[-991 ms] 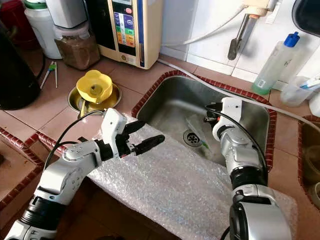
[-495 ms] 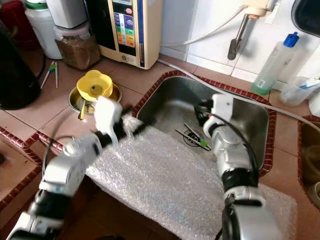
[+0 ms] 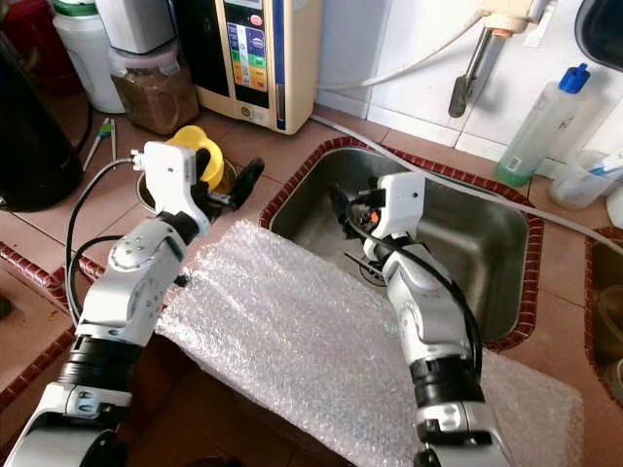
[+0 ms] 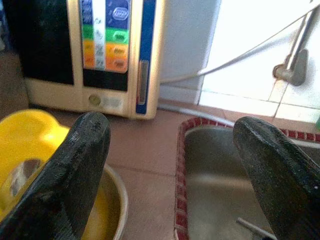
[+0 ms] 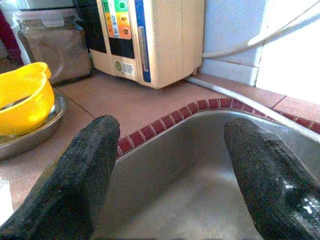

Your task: Kitchen organization

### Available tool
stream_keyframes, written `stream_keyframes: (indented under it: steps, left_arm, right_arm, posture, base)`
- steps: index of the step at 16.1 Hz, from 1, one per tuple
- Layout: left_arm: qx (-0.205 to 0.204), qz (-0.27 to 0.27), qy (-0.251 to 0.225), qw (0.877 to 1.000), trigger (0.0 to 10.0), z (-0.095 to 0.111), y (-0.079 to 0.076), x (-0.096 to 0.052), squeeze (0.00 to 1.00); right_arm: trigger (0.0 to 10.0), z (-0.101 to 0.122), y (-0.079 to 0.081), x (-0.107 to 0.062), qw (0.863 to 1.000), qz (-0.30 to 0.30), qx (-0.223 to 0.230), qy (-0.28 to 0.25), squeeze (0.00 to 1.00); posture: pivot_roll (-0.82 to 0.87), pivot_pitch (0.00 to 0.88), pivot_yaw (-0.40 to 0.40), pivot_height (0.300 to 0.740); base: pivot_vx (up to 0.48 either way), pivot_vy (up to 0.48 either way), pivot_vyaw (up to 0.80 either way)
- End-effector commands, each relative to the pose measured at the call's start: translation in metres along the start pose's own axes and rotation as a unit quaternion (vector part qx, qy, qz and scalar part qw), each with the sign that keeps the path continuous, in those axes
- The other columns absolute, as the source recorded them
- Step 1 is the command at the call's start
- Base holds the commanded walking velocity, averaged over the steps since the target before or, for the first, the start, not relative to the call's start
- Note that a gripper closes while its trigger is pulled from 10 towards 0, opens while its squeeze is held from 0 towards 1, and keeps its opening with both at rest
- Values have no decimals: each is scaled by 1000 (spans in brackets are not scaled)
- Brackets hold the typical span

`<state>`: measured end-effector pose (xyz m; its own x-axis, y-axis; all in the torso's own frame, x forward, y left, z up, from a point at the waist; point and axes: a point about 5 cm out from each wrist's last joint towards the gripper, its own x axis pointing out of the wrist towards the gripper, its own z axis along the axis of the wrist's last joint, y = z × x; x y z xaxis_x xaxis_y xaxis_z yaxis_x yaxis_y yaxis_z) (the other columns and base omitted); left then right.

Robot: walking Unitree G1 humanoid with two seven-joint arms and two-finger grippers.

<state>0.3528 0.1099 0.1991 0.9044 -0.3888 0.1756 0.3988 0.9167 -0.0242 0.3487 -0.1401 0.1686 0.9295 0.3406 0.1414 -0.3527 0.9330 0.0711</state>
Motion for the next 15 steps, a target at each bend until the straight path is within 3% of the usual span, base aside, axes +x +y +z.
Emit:
stream_keyframes:
  steps: [1, 3, 4, 5, 7, 9, 11, 12, 15]
  left_arm:
    - [7, -2, -14, 1000, 10000, 7, -6, 4, 1000]
    - [15, 4, -25, 1000, 10000, 11, -8, 5, 1000]
    - [26, 36, -45, 998, 10000, 23, -2, 7, 906]
    - [42, 69, -47, 996, 10000, 28, 6, 8, 714]
    - [52, 137, -40, 988, 10000, 33, 24, 2, 0]
    - [67, 181, -8, 981, 10000, 27, 38, -7, 0]
    - [46, 206, 37, 977, 10000, 15, 44, -16, 0]
    - [42, 200, 75, 976, 10000, 7, 41, -21, 0]
    - [30, 200, 111, 973, 10000, -3, 34, -28, 0]
  right_arm:
    - [10000, 6, 4, -1, 1000, 9, -4, -8, 1000]
    - [10000, 7, 6, -2, 1000, 10, -4, -8, 1000]
    - [10000, 7, 7, -2, 1000, 13, -2, -9, 1000]
    - [10000, 8, 10, -2, 1000, 21, 5, -11, 1000]
    - [10000, 10, 16, -3, 999, 39, 9, -8, 1000]
    - [10000, 9, 22, -5, 998, 55, 12, -4, 1000]
    - [10000, 6, 27, -7, 998, 69, 8, 4, 1000]
    - [10000, 7, 30, -8, 997, 80, 12, 5, 1000]
    - [10000, 8, 38, -9, 993, 113, 21, 6, 1000]
  posture:
    - [-2, 92, -27, 740]
    - [-2, 91, -29, 740]
    - [-1, 89, -30, 740]
    - [-2, 89, -30, 740]
    - [0, 88, -32, 740]
    - [5, 87, -34, 740]
    - [6, 86, -39, 740]
    - [10, 86, -41, 740]
    - [15, 88, -44, 740]
  base:
    - [0, 0, 0]
    - [0, 0, 0]
    - [0, 0, 0]
    - [0, 0, 0]
    - [0, 0, 0]
    - [0, 0, 0]
    - [0, 0, 0]
    - [0, 0, 0]
    - [0, 0, 0]
